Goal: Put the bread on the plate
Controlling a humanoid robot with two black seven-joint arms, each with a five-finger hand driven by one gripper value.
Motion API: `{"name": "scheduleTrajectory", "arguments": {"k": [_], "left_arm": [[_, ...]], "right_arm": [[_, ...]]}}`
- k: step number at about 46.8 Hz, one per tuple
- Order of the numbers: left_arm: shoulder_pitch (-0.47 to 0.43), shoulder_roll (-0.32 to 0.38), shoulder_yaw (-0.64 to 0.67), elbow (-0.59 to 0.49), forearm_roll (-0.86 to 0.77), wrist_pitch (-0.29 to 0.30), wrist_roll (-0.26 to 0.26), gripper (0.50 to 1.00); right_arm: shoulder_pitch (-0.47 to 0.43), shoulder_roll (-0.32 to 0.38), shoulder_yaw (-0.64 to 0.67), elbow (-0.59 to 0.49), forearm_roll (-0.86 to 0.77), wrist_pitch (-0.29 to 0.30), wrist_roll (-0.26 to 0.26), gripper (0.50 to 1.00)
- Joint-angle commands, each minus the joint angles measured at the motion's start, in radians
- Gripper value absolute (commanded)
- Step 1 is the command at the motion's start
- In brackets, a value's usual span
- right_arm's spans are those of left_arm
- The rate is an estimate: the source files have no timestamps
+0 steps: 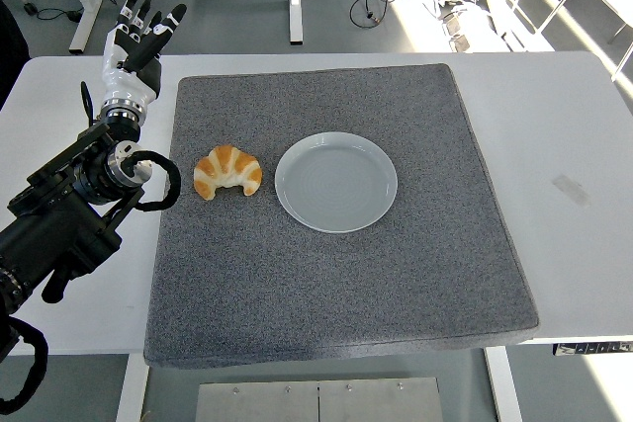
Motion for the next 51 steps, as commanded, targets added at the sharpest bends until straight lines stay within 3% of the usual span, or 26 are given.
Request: {"name": "scheduleTrajectory", "arguments": {"k": [1, 8, 16, 28, 38, 47, 51], "left_arm": [[-0.002, 0.013, 0.015, -0.002, 0.0, 0.0, -0.001, 0.981], [-0.015, 0.051, 0.081, -0.011, 0.0, -0.018, 0.002, 0.981], [-0.057, 0.14, 0.205, -0.012, -0.006, -0.123, 0.044, 0.98], [-0.089, 0.192, 0.291, -0.017, 0.0, -0.132, 0.127, 0.98], [-0.138, 0.289, 0.429, -0.152, 0.001, -0.106, 0.147, 0.98], [-0.206, 0.335, 0.546, -0.218, 0.041, 0.0, 0.15, 0.98], [-0.209, 0.358, 0.549, -0.245, 0.078, 0.018, 0.153, 0.98]], "right_arm": [[0.0, 0.0, 0.0, 0.0, 0.0, -0.001, 0.001, 1.0], [0.0, 0.0, 0.0, 0.0, 0.0, 0.001, 0.0, 1.0], [0.0, 0.0, 0.0, 0.001, 0.0, -0.001, 0.001, 1.0], [0.0, 0.0, 0.0, 0.001, 0.0, -0.001, 0.001, 1.0], [0.0, 0.0, 0.0, 0.0, 0.0, 0.001, 0.001, 1.0], [0.0, 0.0, 0.0, 0.001, 0.0, 0.001, 0.0, 1.0], [0.0, 0.0, 0.0, 0.001, 0.0, 0.001, 0.0, 1.0]]}}
